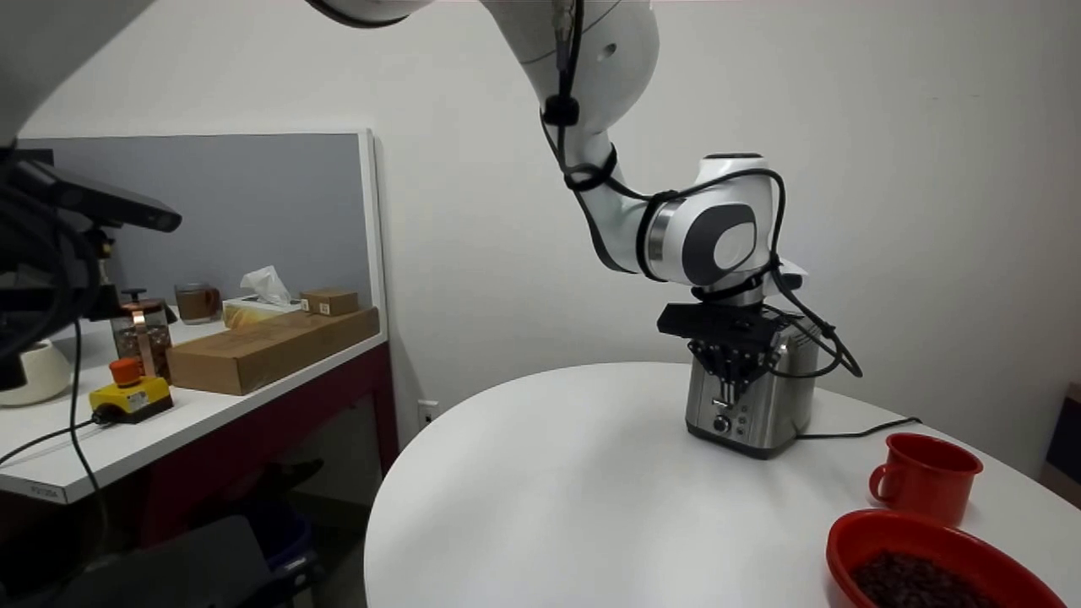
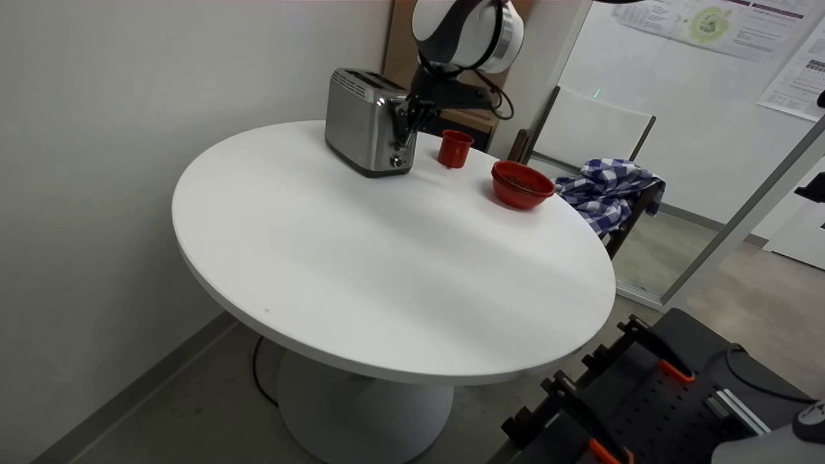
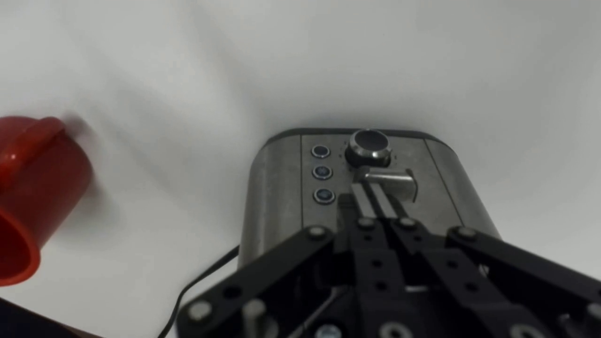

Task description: Push down the lever of the toaster down

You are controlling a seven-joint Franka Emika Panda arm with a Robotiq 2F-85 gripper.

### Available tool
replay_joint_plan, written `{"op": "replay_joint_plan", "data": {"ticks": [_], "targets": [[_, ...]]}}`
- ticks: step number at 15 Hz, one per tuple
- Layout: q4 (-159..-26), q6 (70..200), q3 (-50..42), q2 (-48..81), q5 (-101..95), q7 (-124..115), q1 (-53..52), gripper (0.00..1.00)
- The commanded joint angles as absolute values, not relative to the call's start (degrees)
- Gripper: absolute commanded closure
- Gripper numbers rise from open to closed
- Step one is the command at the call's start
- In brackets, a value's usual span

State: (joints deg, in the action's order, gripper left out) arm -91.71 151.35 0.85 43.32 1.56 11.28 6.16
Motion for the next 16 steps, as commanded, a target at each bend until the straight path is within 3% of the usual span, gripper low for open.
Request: {"op": "replay_joint_plan", "data": {"ticks": [1,6,7,9,16], "targets": [[-86.57,151.31,0.91,49.46,-0.19,11.52,5.57,1.00],[-84.68,147.97,0.21,49.50,-1.50,9.98,4.88,1.00],[-84.00,145.55,0.34,49.11,-1.36,10.29,5.10,0.74],[-82.76,142.25,0.70,47.97,-0.25,10.00,5.91,0.66],[-89.52,136.21,3.35,37.72,4.50,14.53,11.24,0.16]]}}
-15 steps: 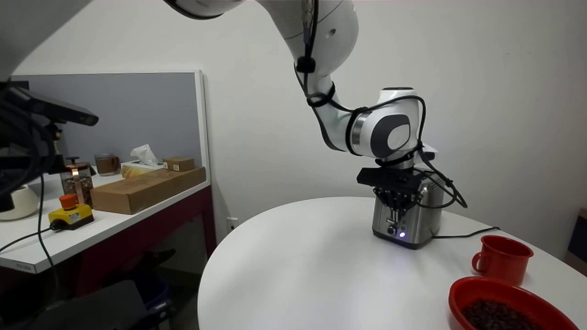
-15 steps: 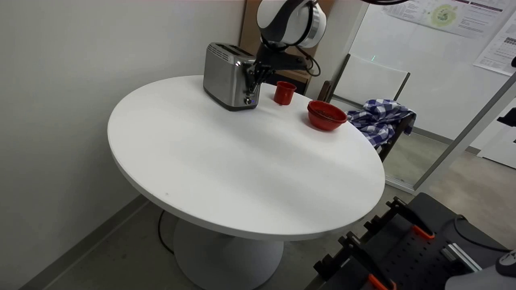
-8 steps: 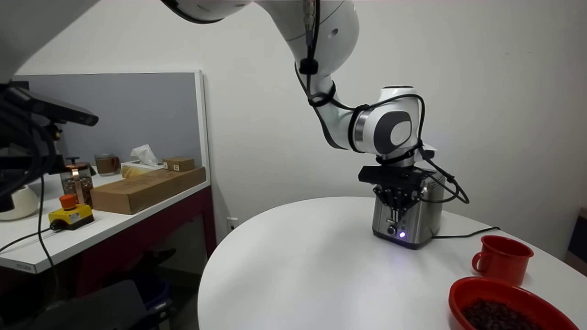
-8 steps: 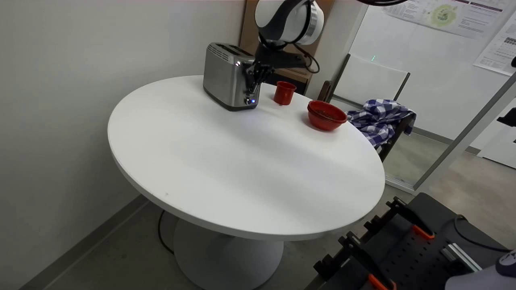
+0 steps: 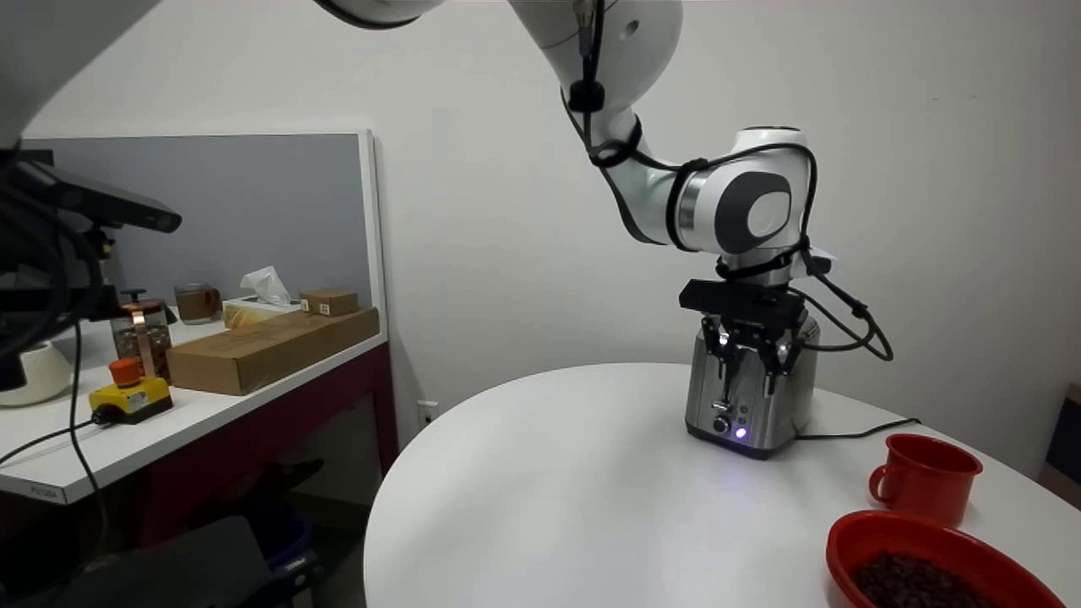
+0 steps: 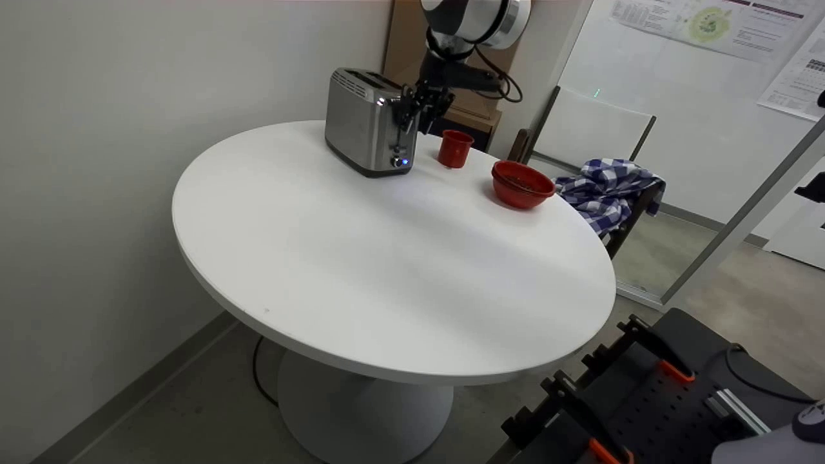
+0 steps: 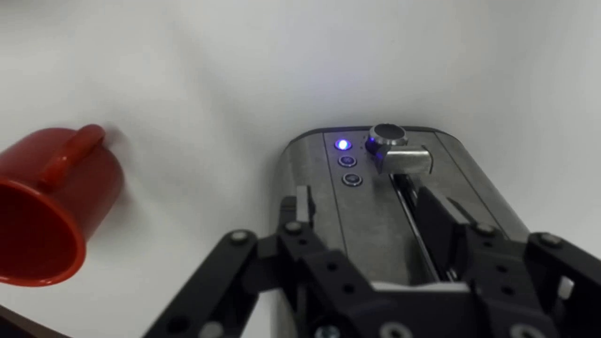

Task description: Push down the lever of the toaster down

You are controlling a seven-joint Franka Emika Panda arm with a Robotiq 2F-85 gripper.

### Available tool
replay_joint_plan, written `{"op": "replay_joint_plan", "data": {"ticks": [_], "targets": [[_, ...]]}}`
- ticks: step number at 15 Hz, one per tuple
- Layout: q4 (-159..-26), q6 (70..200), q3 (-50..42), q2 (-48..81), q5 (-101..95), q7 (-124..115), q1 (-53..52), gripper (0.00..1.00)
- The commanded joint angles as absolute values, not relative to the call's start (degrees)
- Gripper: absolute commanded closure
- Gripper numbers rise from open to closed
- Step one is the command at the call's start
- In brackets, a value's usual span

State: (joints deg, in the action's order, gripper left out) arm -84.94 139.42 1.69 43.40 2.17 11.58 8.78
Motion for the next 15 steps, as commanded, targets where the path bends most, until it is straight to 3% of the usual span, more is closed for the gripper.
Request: {"op": "replay_joint_plan", "data": {"ticks": [1,3,8,11,12,15], "targets": [[-91.30,134.76,3.59,35.68,5.11,15.40,11.87,0.07],[-97.43,131.70,4.37,29.84,6.50,19.02,13.38,0.00],[-111.91,124.64,3.72,15.05,8.81,27.79,14.10,0.00],[-121.08,127.42,1.06,5.66,3.99,26.50,11.58,0.00],[-112.76,125.25,0.96,13.49,6.13,26.30,11.53,0.00],[-118.67,125.51,-0.11,7.13,4.89,26.18,10.47,0.00]]}}
